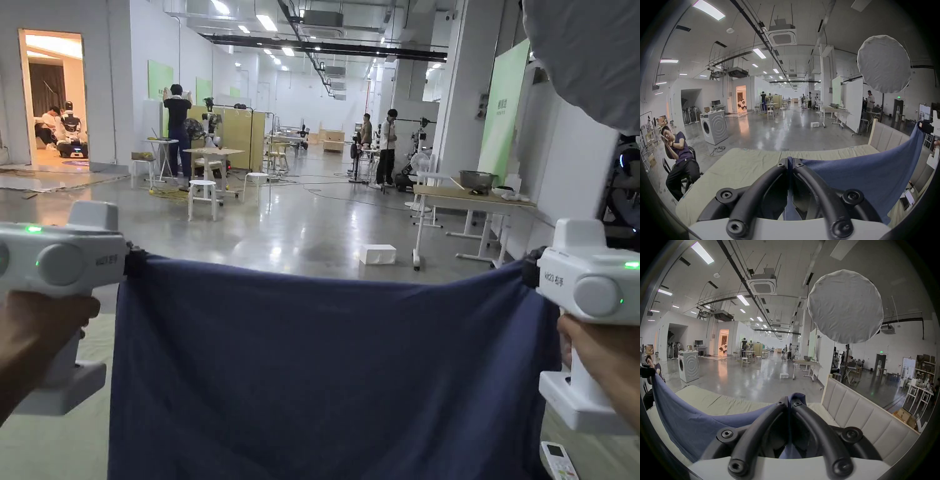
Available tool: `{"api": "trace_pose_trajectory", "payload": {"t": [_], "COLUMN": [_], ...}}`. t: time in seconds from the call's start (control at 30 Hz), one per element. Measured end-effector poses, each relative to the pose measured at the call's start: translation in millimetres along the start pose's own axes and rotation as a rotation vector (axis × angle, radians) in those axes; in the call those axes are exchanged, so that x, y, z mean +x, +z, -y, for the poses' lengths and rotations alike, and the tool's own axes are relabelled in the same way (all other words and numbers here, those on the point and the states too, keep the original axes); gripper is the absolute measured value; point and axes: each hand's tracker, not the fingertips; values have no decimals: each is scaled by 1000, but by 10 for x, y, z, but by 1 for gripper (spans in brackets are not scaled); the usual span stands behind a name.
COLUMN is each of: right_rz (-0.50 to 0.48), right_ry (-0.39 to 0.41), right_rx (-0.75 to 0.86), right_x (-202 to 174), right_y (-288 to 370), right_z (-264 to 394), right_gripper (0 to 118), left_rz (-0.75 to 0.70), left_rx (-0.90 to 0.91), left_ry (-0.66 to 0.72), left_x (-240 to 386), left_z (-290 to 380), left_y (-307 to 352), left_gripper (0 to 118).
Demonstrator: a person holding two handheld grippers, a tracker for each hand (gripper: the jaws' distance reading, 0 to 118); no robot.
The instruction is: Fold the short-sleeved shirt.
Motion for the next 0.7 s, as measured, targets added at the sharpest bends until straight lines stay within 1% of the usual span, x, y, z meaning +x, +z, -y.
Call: {"api": "trace_pose_trajectory", "payload": {"t": [0.13, 0.3, 0.4, 0.47, 0.5, 0.53, 0.57, 0.6, 0.63, 0.67, 0.7], "right_rz": [16, 47, 56, 62, 65, 54, 55, 67, 95, 104, 100], "right_ry": [-9, 28, 15, 15, -5, -74, -112, -67, 10, 90, 58], "right_rx": [32, 63, 56, 55, 47, 24, -18, 7, 21, 75, 14], "right_x": [-11, -95, -128, -148, -145, -132, -129, -149, -187, -233, -255], "right_y": [-55, -254, -487, -686, -767, -861, -976, -1081, -1155, -1224, -1301], "right_z": [-291, -507, -594, -627, -652, -656, -636, -653, -680, -724, -700], "right_gripper": [3, 3, 3, 3, 3, 3, 3, 3, 3, 3, 3], "left_rz": [-11, -36, -52, -53, -54, -63, -63, -64, -66, -61, -62], "left_rx": [34, 69, 76, 75, 77, 79, 76, 76, 70, 68, 72], "left_ry": [3, -19, -14, -41, -51, -56, -64, -63, -61, -56, -57], "left_x": [17, 70, 93, 116, 113, 129, 134, 136, 135, 134, 143], "left_z": [-301, -578, -735, -838, -858, -886, -916, -936, -959, -979, -984], "left_y": [-104, -297, -499, -648, -729, -817, -906, -982, -1062, -1134, -1198], "left_gripper": [5, 5, 5, 5, 5, 5, 5, 5, 5, 5, 5]}}
